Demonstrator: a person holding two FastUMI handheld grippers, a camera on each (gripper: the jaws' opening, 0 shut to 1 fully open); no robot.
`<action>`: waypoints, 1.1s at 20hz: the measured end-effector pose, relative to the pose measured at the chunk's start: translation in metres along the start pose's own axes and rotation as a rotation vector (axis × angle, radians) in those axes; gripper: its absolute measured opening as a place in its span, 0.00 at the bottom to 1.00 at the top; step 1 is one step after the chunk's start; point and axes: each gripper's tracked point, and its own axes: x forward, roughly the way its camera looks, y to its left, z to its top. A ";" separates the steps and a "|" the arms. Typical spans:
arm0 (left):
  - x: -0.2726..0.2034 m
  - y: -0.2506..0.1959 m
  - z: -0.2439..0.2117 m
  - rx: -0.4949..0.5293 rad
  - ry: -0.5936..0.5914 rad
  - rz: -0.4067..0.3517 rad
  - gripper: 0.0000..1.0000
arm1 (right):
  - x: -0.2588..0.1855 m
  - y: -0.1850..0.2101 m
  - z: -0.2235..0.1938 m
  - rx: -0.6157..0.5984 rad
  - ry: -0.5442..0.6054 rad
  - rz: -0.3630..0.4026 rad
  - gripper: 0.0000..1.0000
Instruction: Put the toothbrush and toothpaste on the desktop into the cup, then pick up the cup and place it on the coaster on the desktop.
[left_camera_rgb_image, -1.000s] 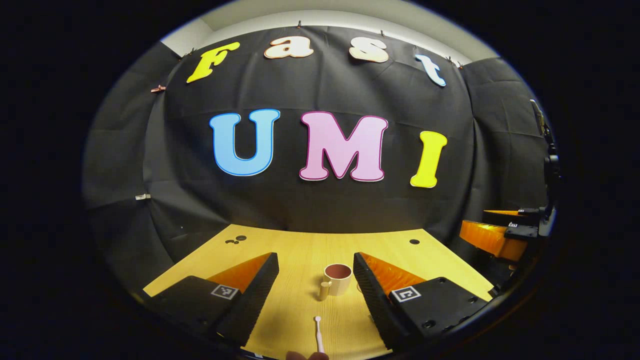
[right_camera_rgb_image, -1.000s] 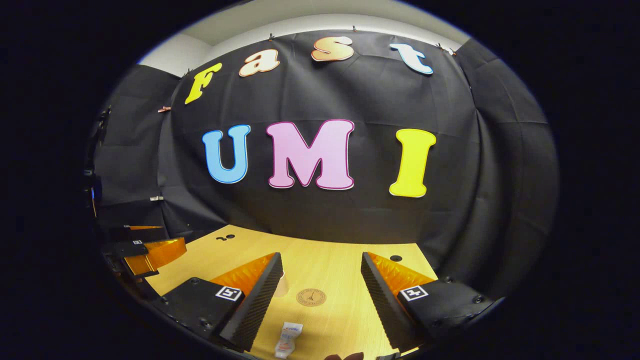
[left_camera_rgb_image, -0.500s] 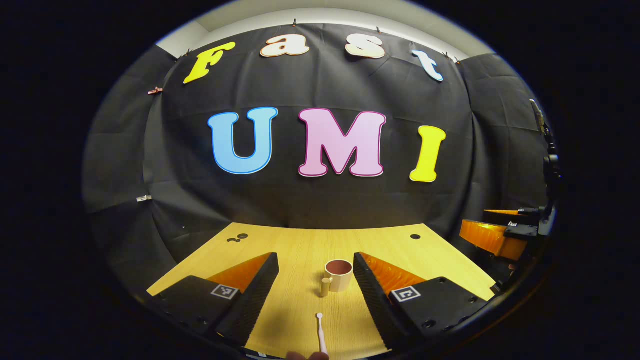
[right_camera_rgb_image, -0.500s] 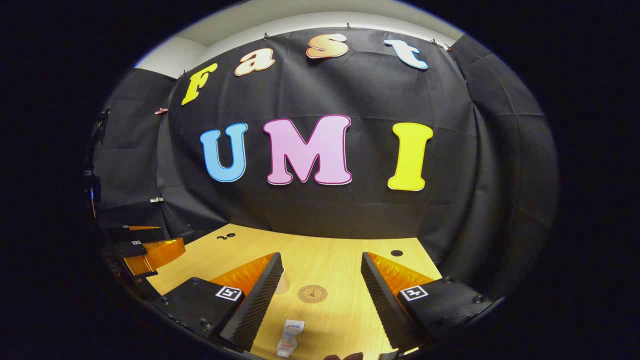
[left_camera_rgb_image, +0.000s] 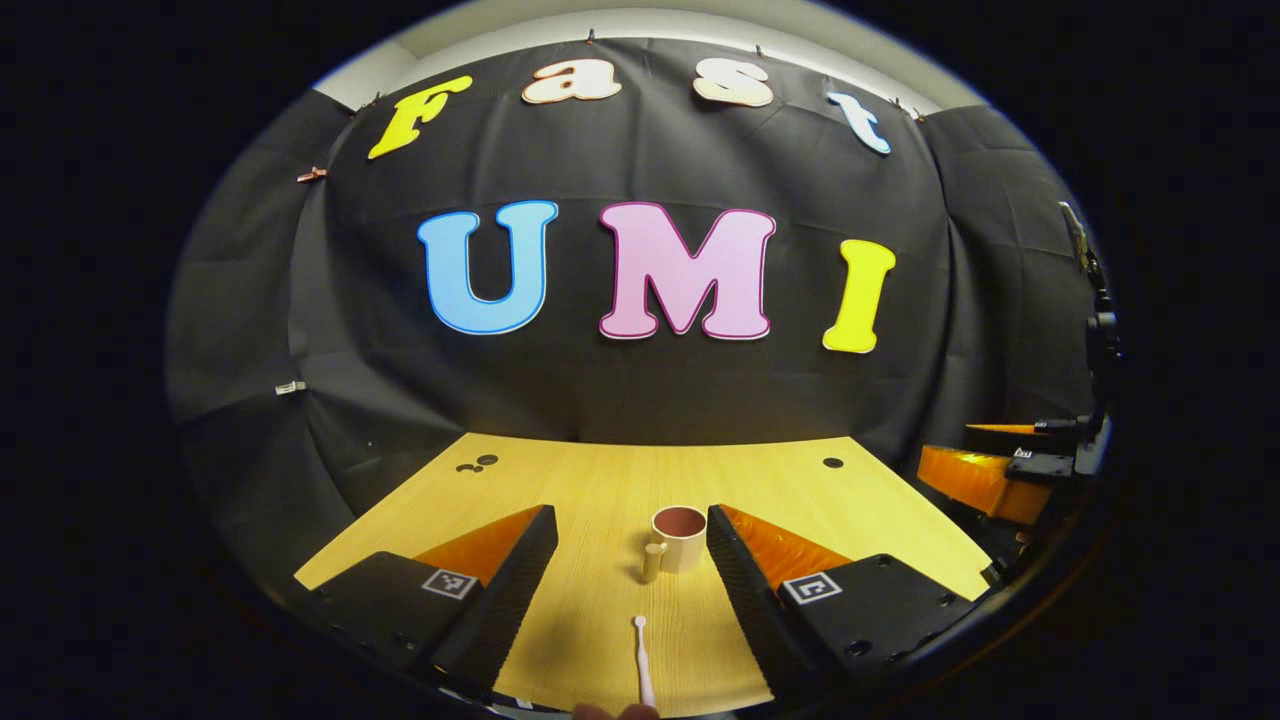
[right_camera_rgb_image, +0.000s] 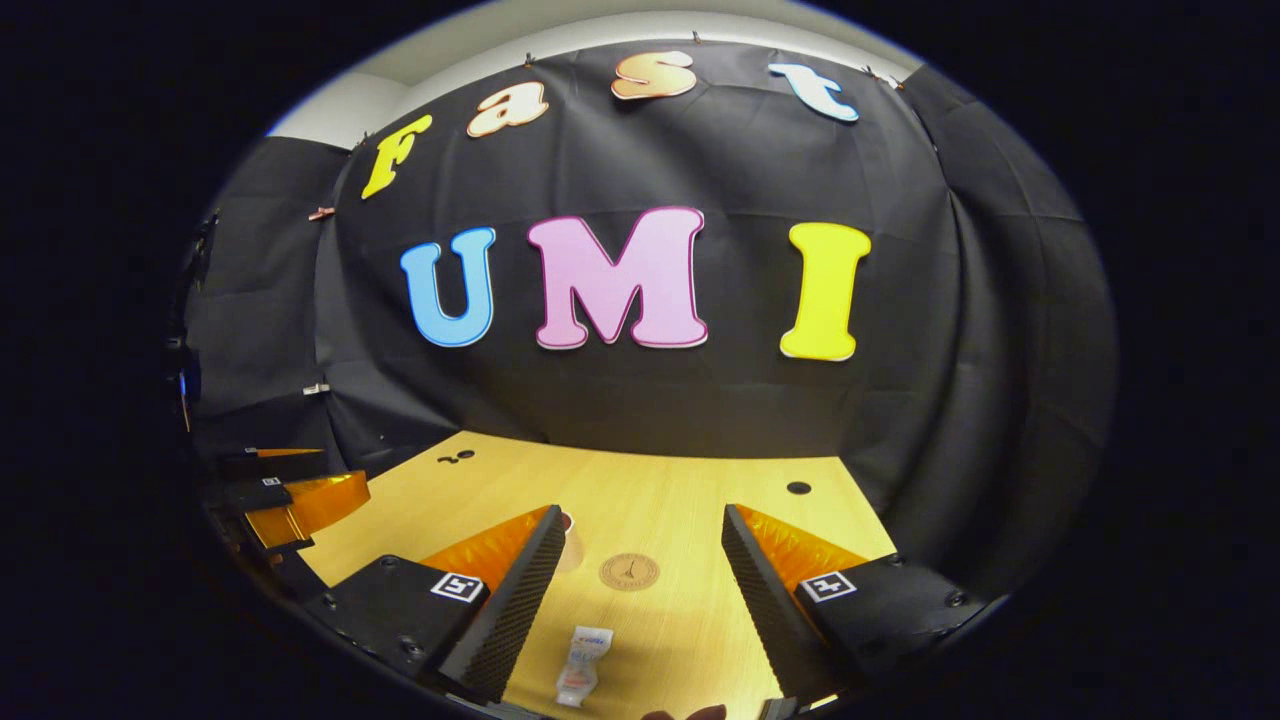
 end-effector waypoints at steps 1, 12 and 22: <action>-0.002 0.002 -0.003 0.003 0.008 0.003 0.95 | 0.000 0.003 -0.009 0.002 0.030 0.003 0.97; -0.021 0.041 -0.030 -0.007 0.058 0.024 0.95 | -0.002 0.061 -0.146 0.105 0.459 0.048 0.98; -0.034 0.076 -0.043 0.014 0.069 0.044 0.95 | 0.019 0.071 -0.252 0.005 0.717 -0.008 0.99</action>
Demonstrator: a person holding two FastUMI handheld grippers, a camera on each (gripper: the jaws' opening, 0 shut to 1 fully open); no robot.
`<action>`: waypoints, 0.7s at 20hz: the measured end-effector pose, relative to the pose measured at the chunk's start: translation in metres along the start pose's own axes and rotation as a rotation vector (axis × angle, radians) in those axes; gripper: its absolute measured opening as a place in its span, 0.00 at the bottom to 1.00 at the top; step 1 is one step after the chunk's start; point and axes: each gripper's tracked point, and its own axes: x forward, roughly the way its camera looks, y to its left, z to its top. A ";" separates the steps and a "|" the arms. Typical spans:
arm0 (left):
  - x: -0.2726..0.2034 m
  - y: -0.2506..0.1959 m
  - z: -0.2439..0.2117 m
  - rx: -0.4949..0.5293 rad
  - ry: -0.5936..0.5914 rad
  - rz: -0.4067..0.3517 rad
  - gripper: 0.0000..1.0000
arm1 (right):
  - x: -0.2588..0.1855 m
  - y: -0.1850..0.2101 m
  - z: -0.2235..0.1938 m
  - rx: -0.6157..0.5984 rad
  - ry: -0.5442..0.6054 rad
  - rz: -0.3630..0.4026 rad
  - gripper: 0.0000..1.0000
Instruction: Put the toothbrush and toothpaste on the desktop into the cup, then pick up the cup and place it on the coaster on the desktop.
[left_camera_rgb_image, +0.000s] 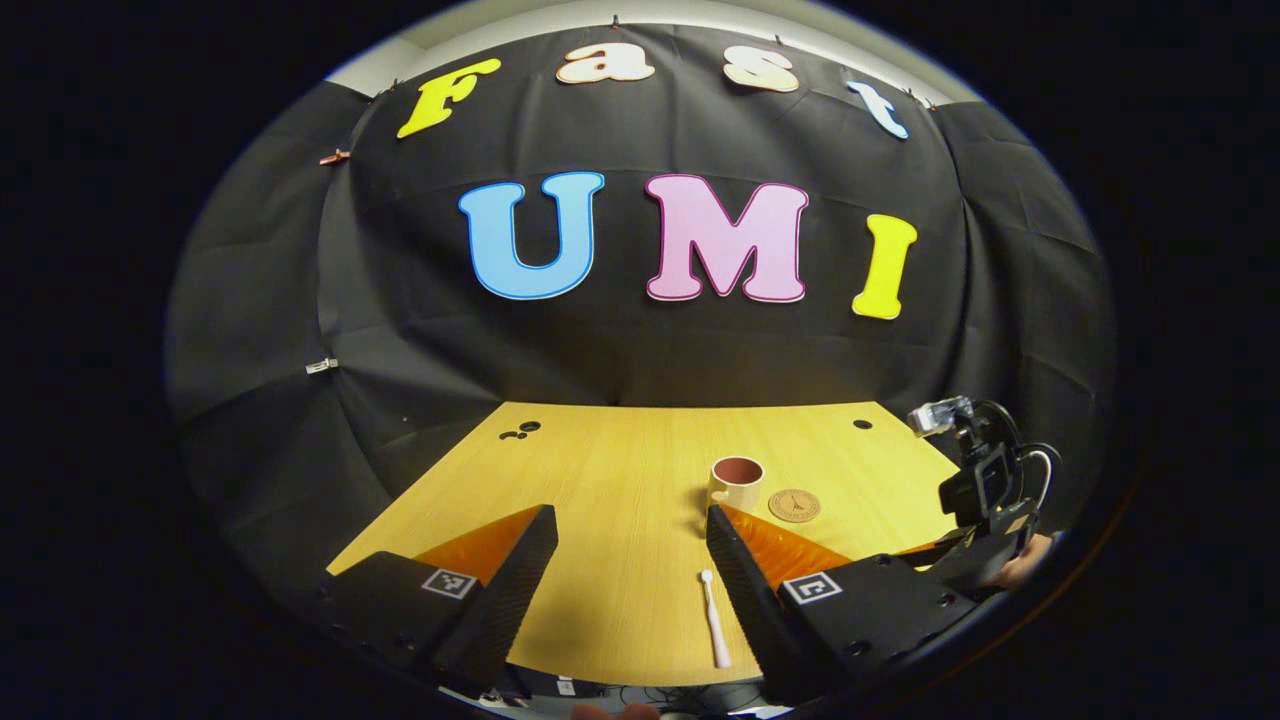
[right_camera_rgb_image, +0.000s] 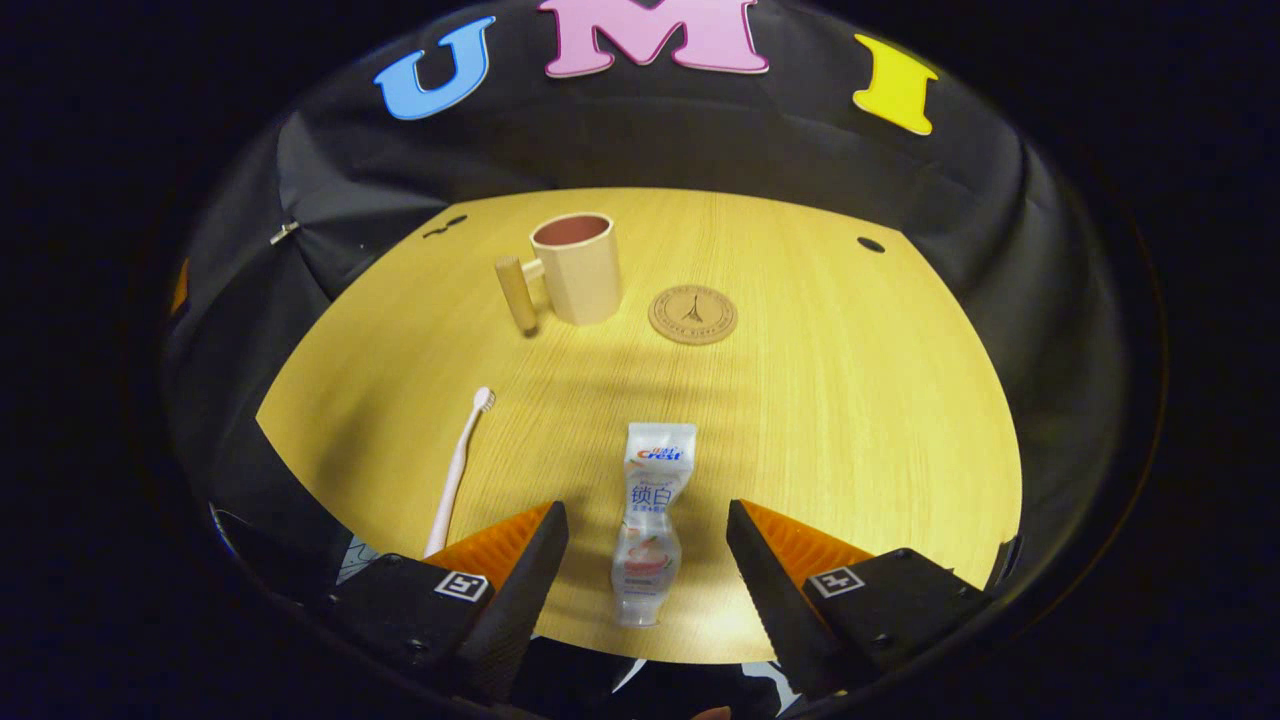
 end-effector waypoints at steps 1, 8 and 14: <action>0.000 0.002 0.000 0.001 -0.001 0.000 0.95 | 0.008 0.001 -0.002 -0.005 0.016 -0.008 0.99; 0.010 0.014 -0.002 -0.036 0.008 0.003 0.95 | 0.043 -0.005 -0.008 -0.024 0.102 -0.071 0.98; 0.025 0.022 -0.004 -0.057 0.016 -0.006 0.95 | 0.054 -0.008 -0.011 0.003 0.165 -0.104 0.95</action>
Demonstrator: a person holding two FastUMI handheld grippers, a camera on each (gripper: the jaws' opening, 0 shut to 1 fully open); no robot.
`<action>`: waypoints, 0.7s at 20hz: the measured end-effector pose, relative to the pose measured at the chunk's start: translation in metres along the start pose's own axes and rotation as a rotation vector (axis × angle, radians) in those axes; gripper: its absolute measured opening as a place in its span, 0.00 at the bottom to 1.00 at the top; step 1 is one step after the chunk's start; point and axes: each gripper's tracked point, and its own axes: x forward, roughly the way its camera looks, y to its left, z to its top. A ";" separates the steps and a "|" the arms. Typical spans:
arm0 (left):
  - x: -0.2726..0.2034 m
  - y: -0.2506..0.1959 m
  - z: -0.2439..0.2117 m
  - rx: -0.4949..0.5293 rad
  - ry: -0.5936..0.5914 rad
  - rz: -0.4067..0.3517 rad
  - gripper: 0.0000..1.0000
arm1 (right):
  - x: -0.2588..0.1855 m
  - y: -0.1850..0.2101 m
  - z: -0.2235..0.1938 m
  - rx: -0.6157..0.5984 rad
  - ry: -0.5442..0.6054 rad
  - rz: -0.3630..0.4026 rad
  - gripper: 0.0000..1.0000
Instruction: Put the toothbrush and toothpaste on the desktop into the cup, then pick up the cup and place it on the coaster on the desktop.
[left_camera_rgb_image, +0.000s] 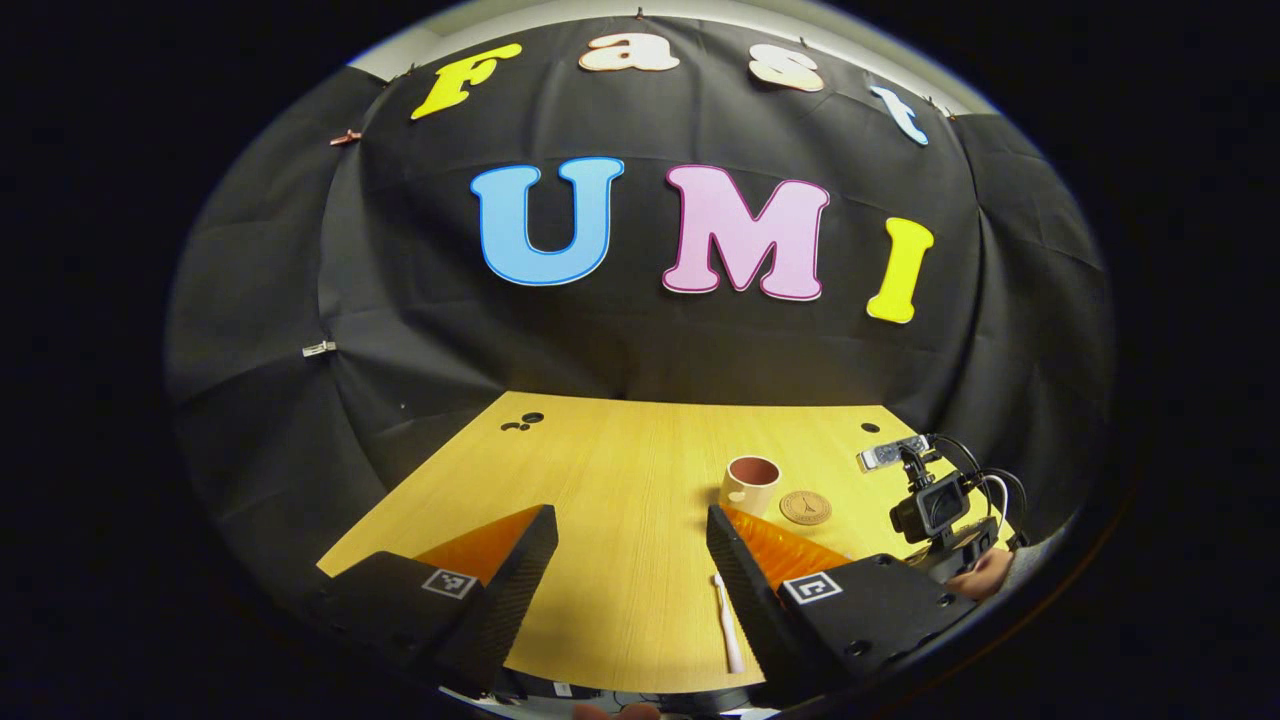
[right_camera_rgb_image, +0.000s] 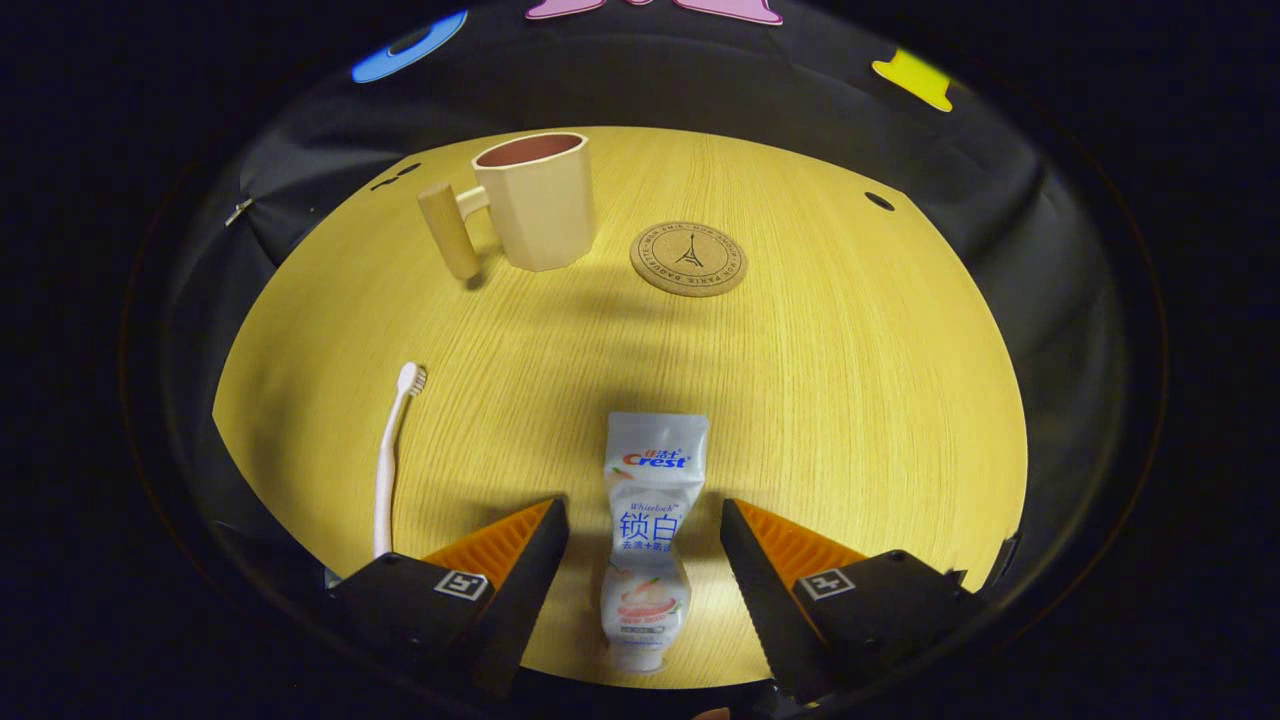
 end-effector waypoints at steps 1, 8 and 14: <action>0.002 0.002 0.002 -0.004 -0.001 0.002 0.95 | 0.001 -0.001 -0.001 0.008 0.013 -0.003 0.92; 0.016 0.010 -0.004 -0.032 0.017 0.010 0.95 | 0.005 0.003 -0.002 0.069 0.079 0.014 0.70; 0.020 0.012 -0.008 -0.042 0.033 0.022 0.95 | 0.003 0.000 -0.005 0.055 0.118 0.032 0.40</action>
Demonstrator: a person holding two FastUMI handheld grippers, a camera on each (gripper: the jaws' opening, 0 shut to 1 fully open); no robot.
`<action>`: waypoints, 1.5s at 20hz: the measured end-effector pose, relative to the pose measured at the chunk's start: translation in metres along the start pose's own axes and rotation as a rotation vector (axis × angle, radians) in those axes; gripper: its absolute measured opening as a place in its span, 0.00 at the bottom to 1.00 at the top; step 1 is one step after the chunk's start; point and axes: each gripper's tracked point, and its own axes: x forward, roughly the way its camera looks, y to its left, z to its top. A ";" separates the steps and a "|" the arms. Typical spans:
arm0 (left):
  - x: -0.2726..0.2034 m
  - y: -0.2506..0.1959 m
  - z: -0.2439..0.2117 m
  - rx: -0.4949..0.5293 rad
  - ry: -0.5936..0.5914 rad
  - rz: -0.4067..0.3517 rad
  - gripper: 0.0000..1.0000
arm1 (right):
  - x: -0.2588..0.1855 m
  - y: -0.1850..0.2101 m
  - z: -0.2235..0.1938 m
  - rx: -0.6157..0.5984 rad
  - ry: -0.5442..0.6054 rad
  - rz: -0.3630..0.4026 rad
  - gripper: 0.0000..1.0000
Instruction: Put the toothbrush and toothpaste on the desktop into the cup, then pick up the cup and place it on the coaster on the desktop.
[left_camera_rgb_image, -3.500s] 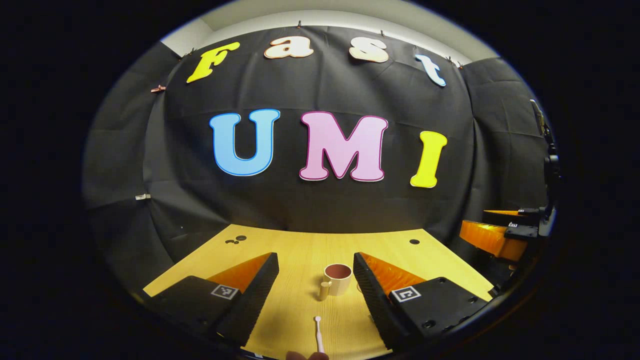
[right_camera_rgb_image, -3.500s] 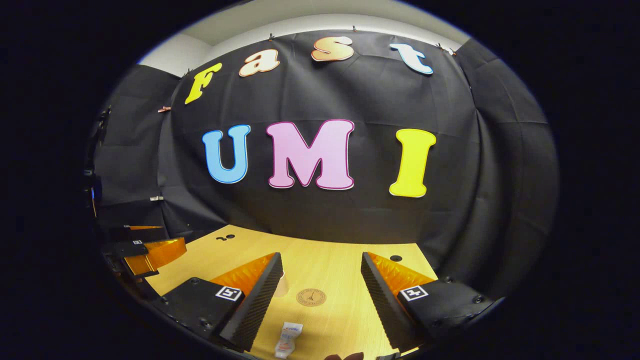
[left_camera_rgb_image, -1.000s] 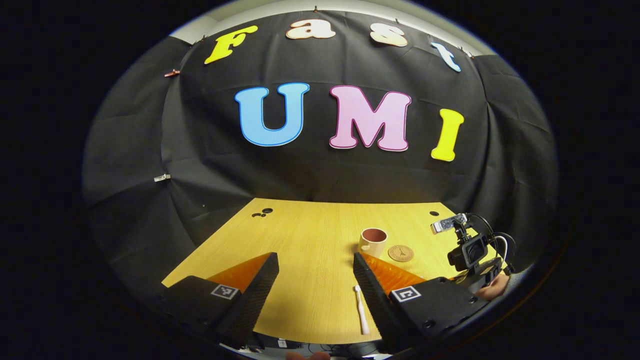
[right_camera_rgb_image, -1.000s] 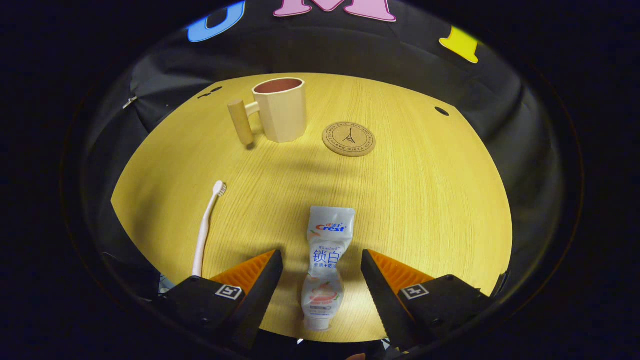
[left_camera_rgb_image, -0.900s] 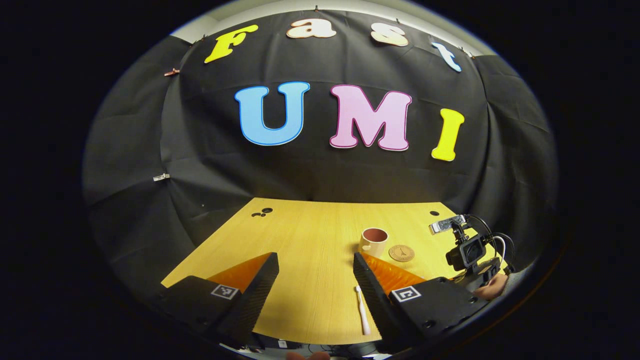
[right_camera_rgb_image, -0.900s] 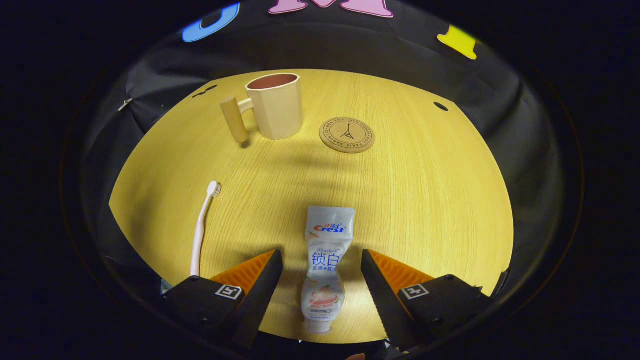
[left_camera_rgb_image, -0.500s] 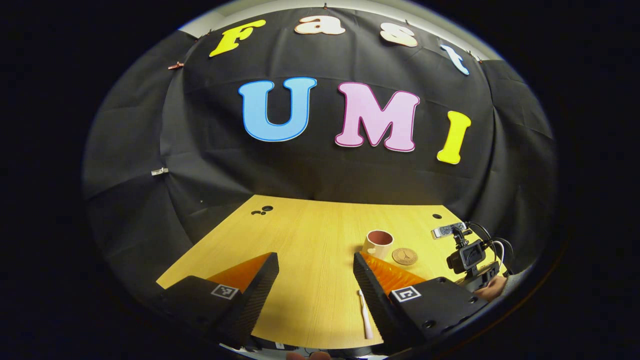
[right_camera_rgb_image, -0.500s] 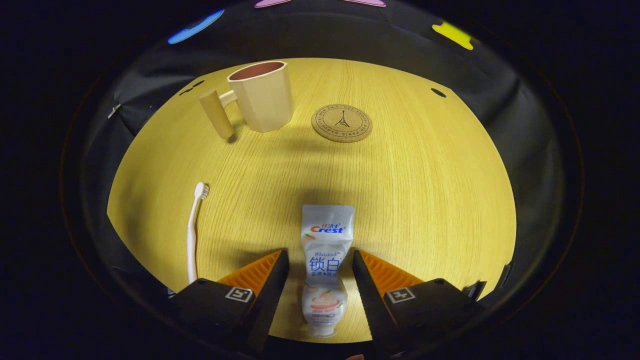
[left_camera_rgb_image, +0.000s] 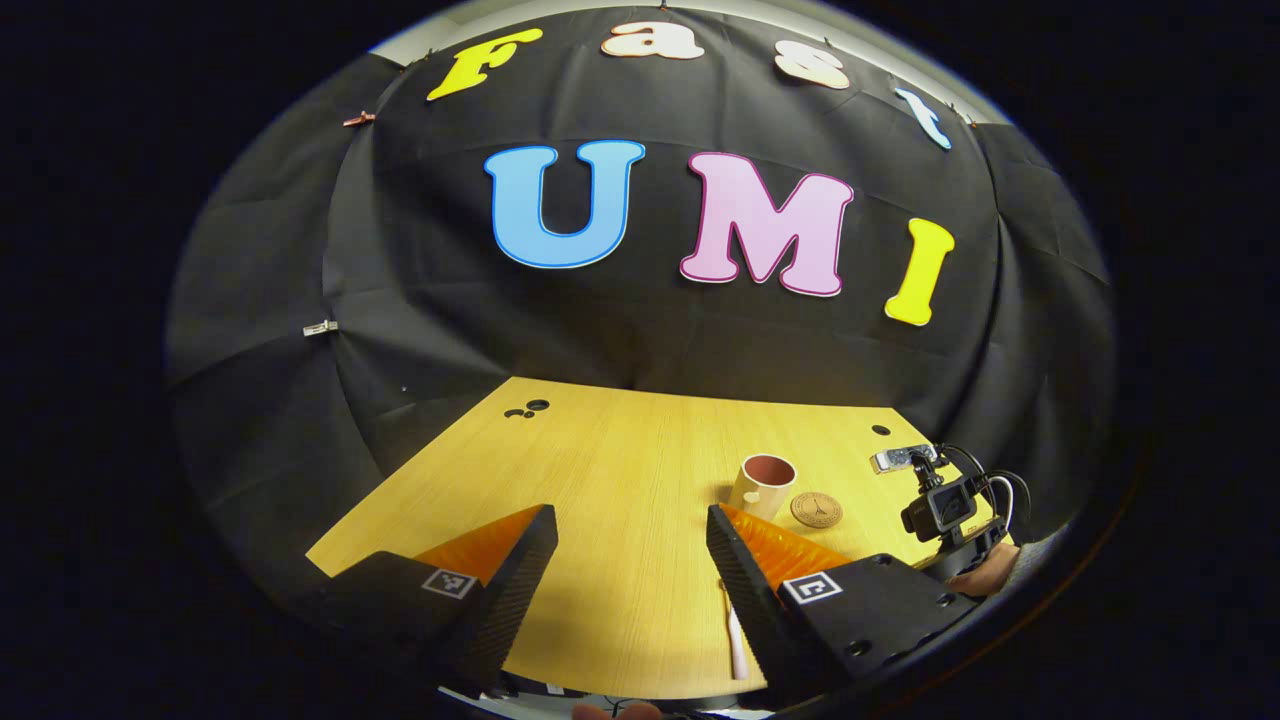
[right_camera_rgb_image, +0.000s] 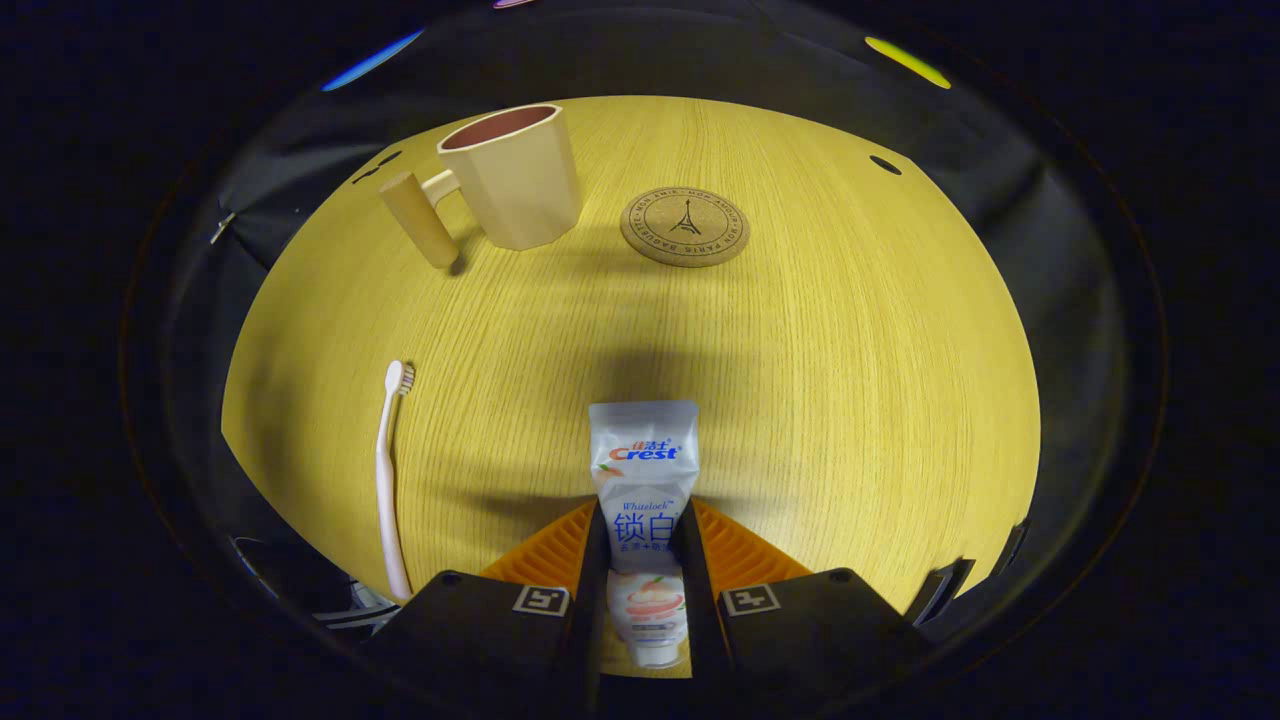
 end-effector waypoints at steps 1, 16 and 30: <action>0.000 -0.001 0.000 -0.004 0.003 0.003 0.95 | 0.000 0.000 0.000 -0.004 -0.001 0.005 0.36; 0.010 -0.060 -0.061 0.034 0.174 -0.026 0.95 | -0.058 -0.005 0.017 -0.073 -0.192 0.239 0.32; 0.079 -0.100 -0.150 0.057 0.440 -0.045 0.95 | -0.124 -0.069 0.068 0.005 -0.337 0.290 0.32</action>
